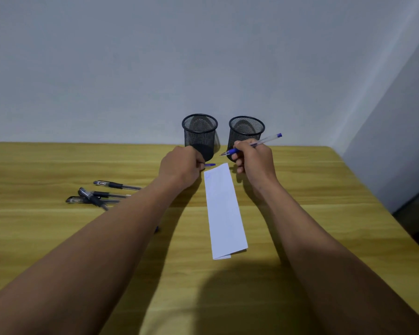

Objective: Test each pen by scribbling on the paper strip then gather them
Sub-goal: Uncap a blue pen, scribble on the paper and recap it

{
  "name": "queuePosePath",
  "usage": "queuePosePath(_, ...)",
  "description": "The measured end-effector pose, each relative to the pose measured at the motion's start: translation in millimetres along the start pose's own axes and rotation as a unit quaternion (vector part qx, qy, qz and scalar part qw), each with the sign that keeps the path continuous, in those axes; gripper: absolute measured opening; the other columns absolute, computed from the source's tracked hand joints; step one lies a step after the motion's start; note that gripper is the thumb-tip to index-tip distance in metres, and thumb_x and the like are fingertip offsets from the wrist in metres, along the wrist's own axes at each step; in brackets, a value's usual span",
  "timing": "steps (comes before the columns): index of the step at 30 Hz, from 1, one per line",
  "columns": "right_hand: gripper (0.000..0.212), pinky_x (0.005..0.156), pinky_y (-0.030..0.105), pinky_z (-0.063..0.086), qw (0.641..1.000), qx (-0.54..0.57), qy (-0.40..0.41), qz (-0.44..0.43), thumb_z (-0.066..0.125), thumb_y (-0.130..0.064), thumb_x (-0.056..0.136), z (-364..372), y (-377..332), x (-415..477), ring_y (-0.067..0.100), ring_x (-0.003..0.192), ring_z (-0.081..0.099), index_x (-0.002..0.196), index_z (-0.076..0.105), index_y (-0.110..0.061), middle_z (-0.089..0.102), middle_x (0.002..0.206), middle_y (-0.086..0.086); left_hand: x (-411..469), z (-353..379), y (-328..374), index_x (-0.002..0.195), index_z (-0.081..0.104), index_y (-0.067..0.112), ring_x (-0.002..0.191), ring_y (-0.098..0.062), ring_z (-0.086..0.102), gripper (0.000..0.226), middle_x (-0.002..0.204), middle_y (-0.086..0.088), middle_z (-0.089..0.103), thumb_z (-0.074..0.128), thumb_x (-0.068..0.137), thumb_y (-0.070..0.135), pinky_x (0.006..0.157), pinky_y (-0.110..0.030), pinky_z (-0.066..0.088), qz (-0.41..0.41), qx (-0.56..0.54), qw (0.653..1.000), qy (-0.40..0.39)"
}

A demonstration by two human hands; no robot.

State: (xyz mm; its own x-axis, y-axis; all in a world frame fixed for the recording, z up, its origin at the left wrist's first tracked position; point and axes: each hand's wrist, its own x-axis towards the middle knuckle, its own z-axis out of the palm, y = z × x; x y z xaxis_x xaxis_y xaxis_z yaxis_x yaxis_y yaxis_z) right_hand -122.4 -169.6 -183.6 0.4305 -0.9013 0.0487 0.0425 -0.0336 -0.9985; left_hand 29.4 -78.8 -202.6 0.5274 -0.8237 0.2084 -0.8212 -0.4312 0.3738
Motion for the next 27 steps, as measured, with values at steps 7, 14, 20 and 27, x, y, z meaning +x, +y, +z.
queuePosePath(7, 0.016, 0.05, 0.022, 0.049, 1.0, -0.006, -0.004, 0.01, 0.065, -0.018, 0.097, -6.9, -2.8, -2.5, 0.007, 0.06, 0.059, 0.083, 0.071, -0.012, 0.068, 0.072, 0.002, -8.5, -3.3, -3.7, 0.085, 0.072, 0.023, 0.082, -0.029, 0.064, 0.023, 0.085, -0.001, 0.071, 0.058, 0.085, 0.005, 0.067, -0.039, 0.051, 0.016, -0.037, 0.998, 0.041)
queuePosePath(14, 0.01, 0.055, 0.023, 0.053, 0.998, 0.054, -0.021, 0.018, 0.067, -0.01, 0.094, -6.4, -29.7, -22.1, 0.009, 0.067, 0.065, 0.086, 0.07, -0.013, 0.07, 0.073, -0.001, -26.2, -41.2, 16.8, 0.095, 0.071, 0.015, 0.079, -0.02, 0.066, 0.011, 0.084, 0.0, 0.071, 0.062, 0.095, 0.011, 0.073, -0.037, 0.053, 0.051, -0.174, 0.979, 0.091)
queuePosePath(20, 0.009, 0.056, 0.024, 0.054, 0.993, 0.101, -0.051, 0.026, 0.068, -0.01, 0.095, -11.4, -57.2, -43.3, 0.008, 0.062, 0.066, 0.086, 0.068, -0.012, 0.071, 0.068, -0.001, -45.4, -74.4, 46.6, 0.091, 0.074, 0.016, 0.075, -0.013, 0.07, 0.006, 0.078, 0.006, 0.074, 0.069, 0.089, 0.012, 0.072, -0.028, 0.055, 0.048, -0.28, 0.954, 0.095)
queuePosePath(27, 0.007, 0.064, 0.025, 0.058, 0.987, 0.139, -0.077, 0.033, 0.072, -0.015, 0.094, -23.3, -82.6, -59.6, 0.009, 0.067, 0.069, 0.095, 0.071, -0.008, 0.073, 0.075, 0.003, -51.8, -95.5, 61.5, 0.096, 0.078, 0.006, 0.088, -0.024, 0.075, 0.012, 0.092, -0.01, 0.077, 0.077, 0.085, 0.011, 0.087, -0.038, 0.06, -0.02, -0.514, 0.856, 0.041)
